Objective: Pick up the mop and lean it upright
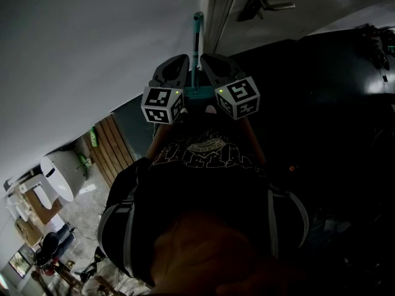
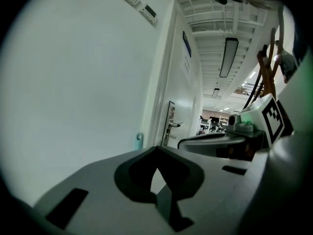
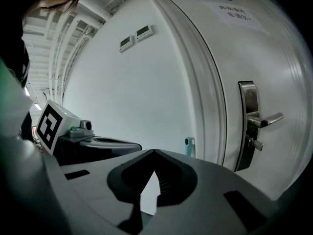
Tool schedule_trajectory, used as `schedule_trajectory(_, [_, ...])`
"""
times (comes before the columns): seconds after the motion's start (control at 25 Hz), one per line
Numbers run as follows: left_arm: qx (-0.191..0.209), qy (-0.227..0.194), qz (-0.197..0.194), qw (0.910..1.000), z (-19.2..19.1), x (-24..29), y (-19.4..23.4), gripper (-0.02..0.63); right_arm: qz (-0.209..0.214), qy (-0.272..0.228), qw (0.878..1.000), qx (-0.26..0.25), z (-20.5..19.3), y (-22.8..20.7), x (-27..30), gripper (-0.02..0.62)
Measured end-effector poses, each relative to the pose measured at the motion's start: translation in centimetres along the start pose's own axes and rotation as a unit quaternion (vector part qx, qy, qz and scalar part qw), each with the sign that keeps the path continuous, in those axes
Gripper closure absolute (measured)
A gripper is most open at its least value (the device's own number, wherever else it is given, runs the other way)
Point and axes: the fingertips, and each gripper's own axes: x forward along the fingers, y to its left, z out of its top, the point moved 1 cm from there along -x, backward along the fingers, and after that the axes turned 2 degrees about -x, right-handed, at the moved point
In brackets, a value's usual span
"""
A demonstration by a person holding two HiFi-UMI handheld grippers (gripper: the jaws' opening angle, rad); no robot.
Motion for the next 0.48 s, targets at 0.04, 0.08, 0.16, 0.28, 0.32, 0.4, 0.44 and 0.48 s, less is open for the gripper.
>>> schedule_trajectory(0.04, [0.0, 0.0, 0.0, 1.0, 0.0, 0.0, 0.01, 0.559, 0.001, 0.0, 1.0, 0.0, -0.01, 0.04, 0.01, 0.577])
schedule_trajectory(0.08, [0.0, -0.001, 0.001, 1.0, -0.03, 0.01, 0.01, 0.56, 0.002, 0.0, 1.0, 0.0, -0.03, 0.06, 0.0, 0.577])
schedule_trajectory(0.16, [0.0, 0.0, 0.001, 1.0, -0.16, 0.02, 0.0, 0.558, 0.004, 0.001, 1.0, 0.0, -0.08, 0.05, -0.06, 0.577])
schedule_trajectory(0.28, [-0.001, 0.0, 0.002, 1.0, -0.19, 0.09, -0.01, 0.56, 0.005, 0.002, 1.0, 0.0, -0.14, -0.06, -0.09, 0.577])
schedule_trajectory(0.32, [-0.001, -0.001, 0.002, 1.0, -0.15, 0.13, -0.02, 0.559, 0.005, 0.002, 1.0, 0.0, -0.12, -0.13, -0.07, 0.577])
schedule_trajectory(0.4, [0.0, -0.002, 0.002, 1.0, -0.09, 0.19, -0.04, 0.558, 0.005, 0.001, 1.0, 0.0, -0.05, -0.25, -0.03, 0.577])
schedule_trajectory(0.44, [0.0, -0.002, 0.002, 1.0, -0.07, 0.22, -0.06, 0.558, 0.006, 0.001, 1.0, -0.001, -0.02, -0.3, -0.01, 0.577])
schedule_trajectory(0.48, [0.0, -0.002, 0.002, 1.0, -0.05, 0.24, -0.09, 0.558, 0.006, 0.001, 1.0, -0.002, 0.02, -0.34, 0.01, 0.577])
